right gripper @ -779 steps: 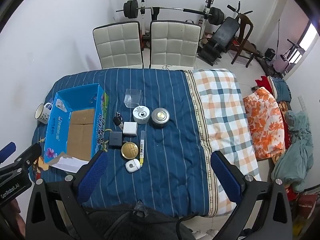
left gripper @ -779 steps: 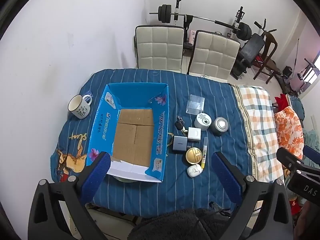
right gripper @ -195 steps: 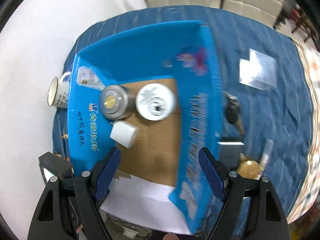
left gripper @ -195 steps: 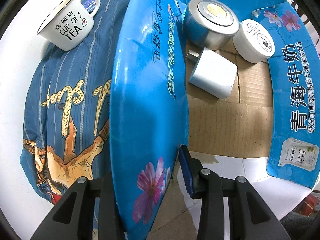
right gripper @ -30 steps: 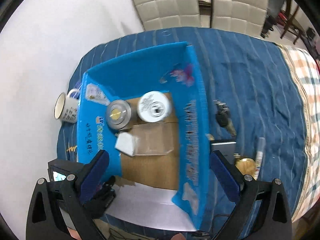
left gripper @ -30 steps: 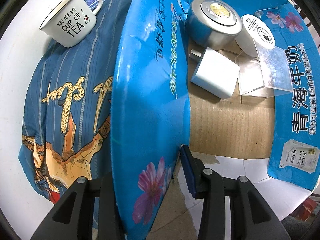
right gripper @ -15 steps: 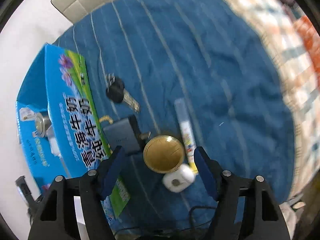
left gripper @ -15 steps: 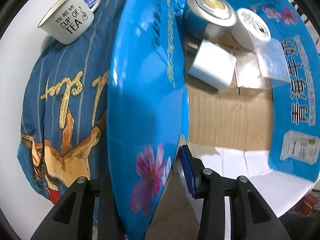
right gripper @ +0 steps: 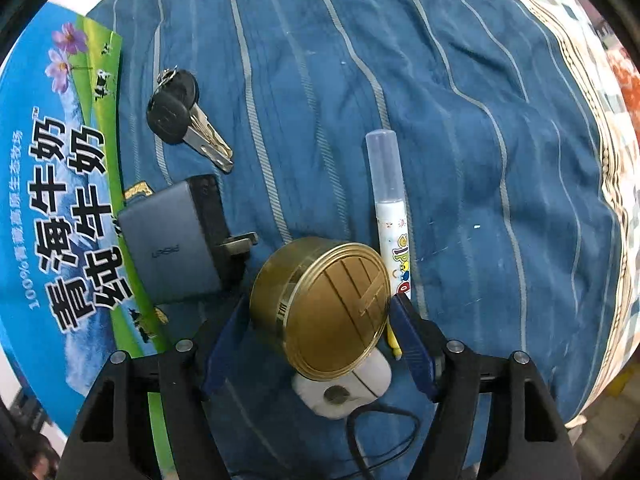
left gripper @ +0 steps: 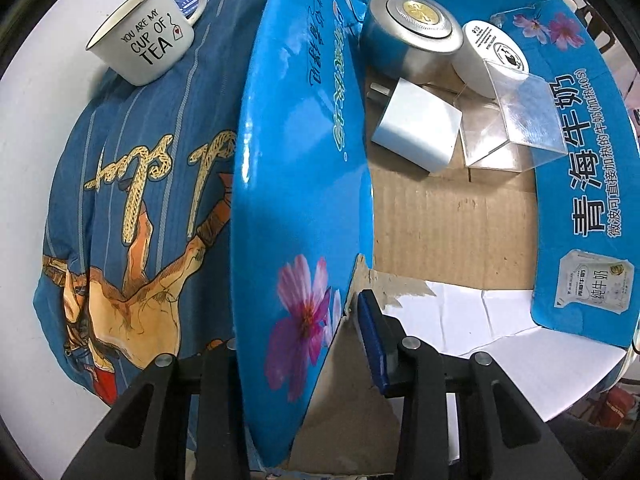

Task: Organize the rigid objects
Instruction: 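Grasp the gold round tin with the right tool and lift it, then lower the gold tin into the blue box beside the left tool and release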

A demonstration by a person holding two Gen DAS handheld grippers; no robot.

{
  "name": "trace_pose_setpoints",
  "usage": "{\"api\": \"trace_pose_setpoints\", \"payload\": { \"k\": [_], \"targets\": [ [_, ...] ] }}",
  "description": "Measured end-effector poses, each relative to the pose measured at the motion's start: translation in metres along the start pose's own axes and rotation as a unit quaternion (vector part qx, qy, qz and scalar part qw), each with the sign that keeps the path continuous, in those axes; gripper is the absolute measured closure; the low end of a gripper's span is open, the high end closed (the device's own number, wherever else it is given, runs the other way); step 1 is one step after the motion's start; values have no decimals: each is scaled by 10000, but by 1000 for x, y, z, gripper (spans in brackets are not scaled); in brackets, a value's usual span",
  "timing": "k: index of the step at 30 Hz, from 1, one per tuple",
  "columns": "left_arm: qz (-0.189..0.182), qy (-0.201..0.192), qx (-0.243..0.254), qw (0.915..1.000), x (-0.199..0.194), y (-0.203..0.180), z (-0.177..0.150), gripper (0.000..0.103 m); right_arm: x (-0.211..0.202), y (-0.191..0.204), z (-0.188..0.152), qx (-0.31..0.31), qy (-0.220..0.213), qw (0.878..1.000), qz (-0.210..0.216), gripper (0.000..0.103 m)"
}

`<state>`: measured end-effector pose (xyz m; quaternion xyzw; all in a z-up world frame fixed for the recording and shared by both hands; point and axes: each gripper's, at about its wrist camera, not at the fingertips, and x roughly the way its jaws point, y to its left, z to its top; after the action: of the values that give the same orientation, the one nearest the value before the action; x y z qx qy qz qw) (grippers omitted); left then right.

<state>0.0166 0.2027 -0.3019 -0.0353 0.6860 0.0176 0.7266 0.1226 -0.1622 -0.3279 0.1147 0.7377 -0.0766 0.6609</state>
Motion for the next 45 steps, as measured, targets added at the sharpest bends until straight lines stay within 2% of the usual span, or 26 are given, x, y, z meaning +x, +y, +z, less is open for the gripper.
{"api": "trace_pose_setpoints", "payload": {
  "k": [5, 9, 12, 15, 16, 19, 23, 29, 33, 37, 41, 45],
  "targets": [
    [20, -20, -12, 10000, -1, -1, -3, 69, -7, -10, -12, -128, 119, 9997, 181, 32],
    [37, -31, -33, 10000, -1, -1, -3, 69, -15, -20, -18, 21, 104, 9983, 569, 32],
    [35, -32, -58, 10000, -1, -1, -3, 69, -10, -37, -20, 292, 291, 9958, 819, 32],
    [45, -24, -53, 10000, 0, -1, -2, 69, -4, -36, -25, 228, 419, 9949, 892, 32],
    [43, -19, -55, 10000, 0, -1, -2, 69, -1, -35, -27, 137, 446, 9950, 878, 38],
    [42, -2, -55, 10000, 1, -1, -1, 69, -5, -28, -36, -55, 271, 9971, 715, 38],
    [50, 10, -82, 10000, 1, -2, 1, 69, -20, -28, -46, 37, 55, 9969, 784, 39],
    [51, -5, -92, 9999, 2, 0, 1, 69, -55, -35, -57, 55, -258, 9975, 651, 39],
    [52, -5, -86, 9999, 2, 0, 2, 69, -98, -12, -68, -170, -586, 9950, 786, 39],
    [52, 2, -67, 10000, 3, 0, 2, 69, -131, 15, -79, -374, -756, 9903, 1106, 39],
    [57, 5, -54, 10000, 3, 1, 2, 69, -165, 63, -80, -740, -915, 9839, 1344, 39],
    [49, -1, -31, 10000, 4, 0, 3, 69, -173, 101, -82, -1171, -964, 9777, 1453, 39]
  ]
}}
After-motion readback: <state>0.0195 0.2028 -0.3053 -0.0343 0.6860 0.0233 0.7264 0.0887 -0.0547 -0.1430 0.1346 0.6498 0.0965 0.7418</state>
